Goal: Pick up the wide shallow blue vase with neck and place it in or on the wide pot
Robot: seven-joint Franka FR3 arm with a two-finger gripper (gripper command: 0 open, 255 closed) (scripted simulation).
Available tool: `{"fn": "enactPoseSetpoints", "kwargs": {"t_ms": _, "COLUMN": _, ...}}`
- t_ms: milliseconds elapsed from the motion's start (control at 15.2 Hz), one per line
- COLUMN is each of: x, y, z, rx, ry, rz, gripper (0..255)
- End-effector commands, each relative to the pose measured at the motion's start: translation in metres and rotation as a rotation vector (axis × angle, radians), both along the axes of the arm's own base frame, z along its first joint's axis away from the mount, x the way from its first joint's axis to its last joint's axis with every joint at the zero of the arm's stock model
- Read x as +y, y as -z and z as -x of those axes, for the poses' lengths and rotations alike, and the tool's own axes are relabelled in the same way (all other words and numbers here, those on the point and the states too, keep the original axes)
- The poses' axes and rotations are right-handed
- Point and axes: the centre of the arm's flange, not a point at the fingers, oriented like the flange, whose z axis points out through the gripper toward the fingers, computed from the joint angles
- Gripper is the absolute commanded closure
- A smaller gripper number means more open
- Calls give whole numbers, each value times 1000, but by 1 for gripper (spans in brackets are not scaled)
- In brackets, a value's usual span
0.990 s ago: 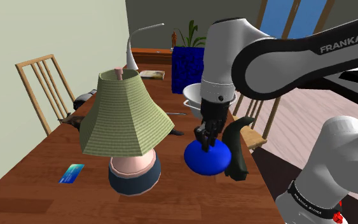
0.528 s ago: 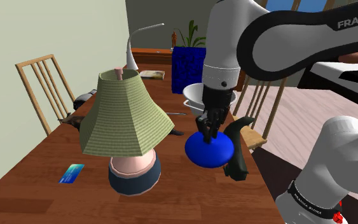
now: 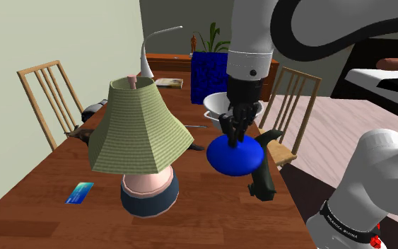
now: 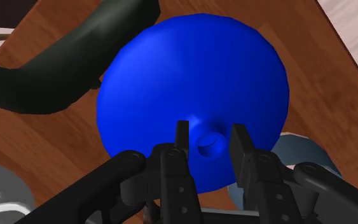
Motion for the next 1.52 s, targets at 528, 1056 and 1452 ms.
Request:
{"fn": "enactPoseSetpoints", "kwargs": {"t_ms": 528, "x": -43, "y": -34, "z": -30, "rx": 0, "ry": 0, "rz": 0, "gripper": 255}}
{"fn": "enactPoseSetpoints", "kwargs": {"t_ms": 1056, "x": -129, "y": -44, "z": -92, "rx": 0, "ry": 0, "rz": 0, "gripper": 255}}
{"fn": "enactPoseSetpoints", "kwargs": {"t_ms": 1452, "x": -193, "y": -51, "z": -137, "rx": 0, "ry": 0, "rz": 0, "gripper": 255}}
